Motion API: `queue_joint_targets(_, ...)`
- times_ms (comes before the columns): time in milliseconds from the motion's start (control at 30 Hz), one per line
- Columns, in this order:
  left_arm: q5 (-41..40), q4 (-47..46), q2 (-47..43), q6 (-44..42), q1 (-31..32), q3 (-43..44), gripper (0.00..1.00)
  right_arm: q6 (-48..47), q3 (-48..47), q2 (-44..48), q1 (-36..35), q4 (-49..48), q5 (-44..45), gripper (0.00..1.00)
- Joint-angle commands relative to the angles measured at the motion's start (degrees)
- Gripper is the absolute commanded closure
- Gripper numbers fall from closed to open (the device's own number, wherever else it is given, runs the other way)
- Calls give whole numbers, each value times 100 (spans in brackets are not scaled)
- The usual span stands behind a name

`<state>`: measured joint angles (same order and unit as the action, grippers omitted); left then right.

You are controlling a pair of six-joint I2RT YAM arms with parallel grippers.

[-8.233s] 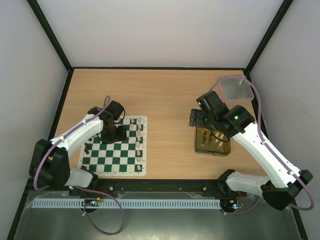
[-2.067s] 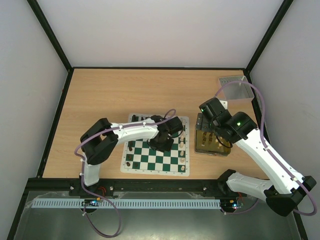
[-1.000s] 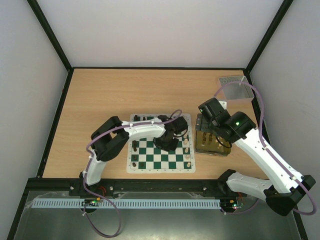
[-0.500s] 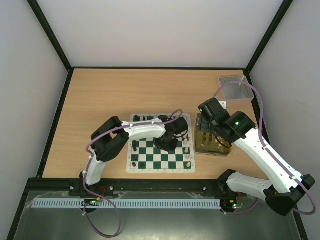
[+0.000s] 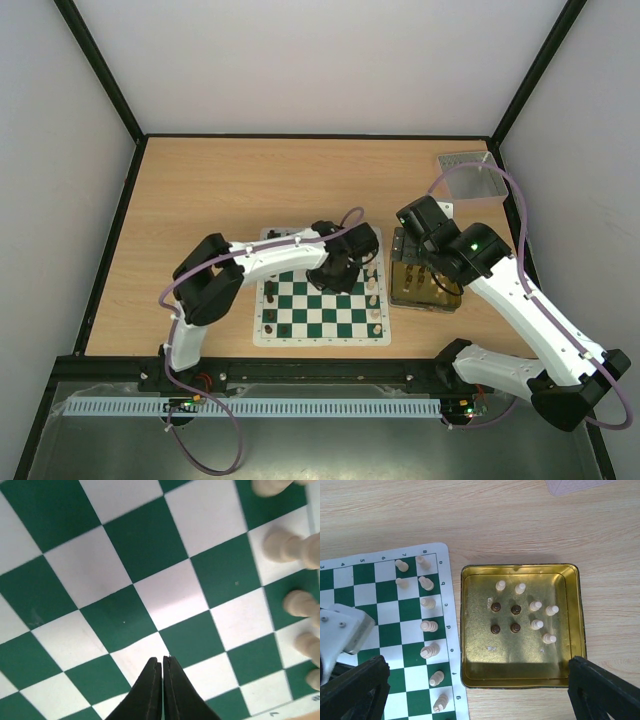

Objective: Set up the chess pieces on the board
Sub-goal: Move the chessboard to the center of the board, then pick up the chess piece from the storage box.

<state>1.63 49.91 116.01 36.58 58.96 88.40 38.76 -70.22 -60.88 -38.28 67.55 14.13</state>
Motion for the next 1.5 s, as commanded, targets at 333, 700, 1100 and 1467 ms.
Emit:
queue_joint_targets(333,-371,677,-1526,25,-260,-77,16,-32,156,156,-30,48,-90,7)
queue_joint_targets(700,-1077,1319,-2876,-654,-660,-526,1,376,846,-140,-30,-543,-681,10)
queue_joint_targets(1100,-982,536,-4634,-1001,-1158,-2203,1,689,392,-879,1068,-869,-1461,13)
queue_joint_targets(1467,-1367,142,-5045,-1033,-1190,-2874,1,115,121,-2491,2248,-1313,-2298,36)
